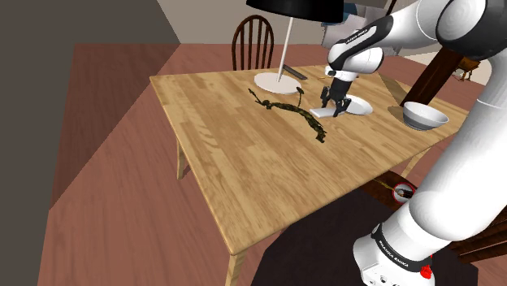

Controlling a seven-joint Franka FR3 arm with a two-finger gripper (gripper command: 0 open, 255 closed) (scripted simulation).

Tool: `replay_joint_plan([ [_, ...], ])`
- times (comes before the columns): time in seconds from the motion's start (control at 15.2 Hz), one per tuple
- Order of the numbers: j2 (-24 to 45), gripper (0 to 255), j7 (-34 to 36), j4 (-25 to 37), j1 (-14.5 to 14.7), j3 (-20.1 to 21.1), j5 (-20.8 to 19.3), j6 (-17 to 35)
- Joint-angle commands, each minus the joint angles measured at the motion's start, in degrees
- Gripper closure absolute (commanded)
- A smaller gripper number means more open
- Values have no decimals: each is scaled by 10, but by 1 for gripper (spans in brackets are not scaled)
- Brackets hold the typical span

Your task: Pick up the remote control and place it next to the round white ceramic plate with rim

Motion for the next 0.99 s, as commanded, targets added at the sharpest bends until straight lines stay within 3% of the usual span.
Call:
replay_joint_plan([
  [0.0,7,255,-3,-4,-1,1,4,9],
  [0.46,7,255,-3,-4,-1,1,4,9],
  [0.53,7,0,-2,-3,-1,1,4,9],
  [0.92,-4,0,2,3,1,-1,-3,-8],
])
